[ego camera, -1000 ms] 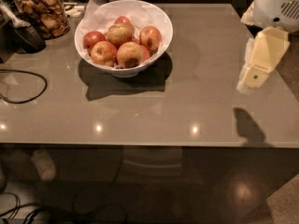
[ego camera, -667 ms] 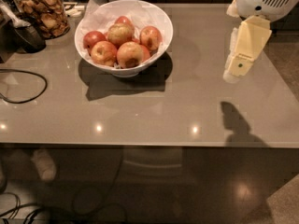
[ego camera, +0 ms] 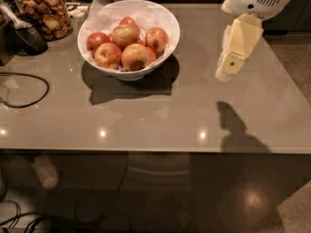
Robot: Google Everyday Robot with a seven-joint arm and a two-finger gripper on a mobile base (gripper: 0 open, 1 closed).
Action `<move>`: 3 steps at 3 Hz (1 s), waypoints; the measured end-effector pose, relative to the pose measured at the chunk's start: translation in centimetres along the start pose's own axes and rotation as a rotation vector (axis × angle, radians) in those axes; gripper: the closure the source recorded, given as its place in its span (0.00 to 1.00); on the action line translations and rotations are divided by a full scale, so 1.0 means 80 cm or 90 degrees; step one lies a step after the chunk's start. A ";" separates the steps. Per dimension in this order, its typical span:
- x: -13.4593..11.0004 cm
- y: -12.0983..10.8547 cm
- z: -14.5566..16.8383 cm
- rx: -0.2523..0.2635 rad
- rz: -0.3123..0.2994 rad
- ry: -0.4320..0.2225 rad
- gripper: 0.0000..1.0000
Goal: Pick apple from white bowl
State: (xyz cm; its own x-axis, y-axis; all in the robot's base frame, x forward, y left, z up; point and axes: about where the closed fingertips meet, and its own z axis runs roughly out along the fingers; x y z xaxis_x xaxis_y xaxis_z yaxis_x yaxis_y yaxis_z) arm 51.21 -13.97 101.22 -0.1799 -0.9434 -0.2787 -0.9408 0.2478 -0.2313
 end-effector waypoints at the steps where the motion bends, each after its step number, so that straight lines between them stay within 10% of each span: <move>1: -0.039 -0.005 0.011 -0.002 -0.041 -0.022 0.00; 3: -0.046 -0.009 0.019 -0.007 -0.043 -0.038 0.00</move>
Offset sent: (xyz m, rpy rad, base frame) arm 0.0078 0.0253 -0.0005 0.0069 -0.0036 0.0621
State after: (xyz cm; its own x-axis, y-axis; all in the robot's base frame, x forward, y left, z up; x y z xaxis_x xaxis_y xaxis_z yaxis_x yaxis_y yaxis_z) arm 52.98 -10.33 101.02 -0.0993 -0.9428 -0.3183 -0.9533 0.1819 -0.2412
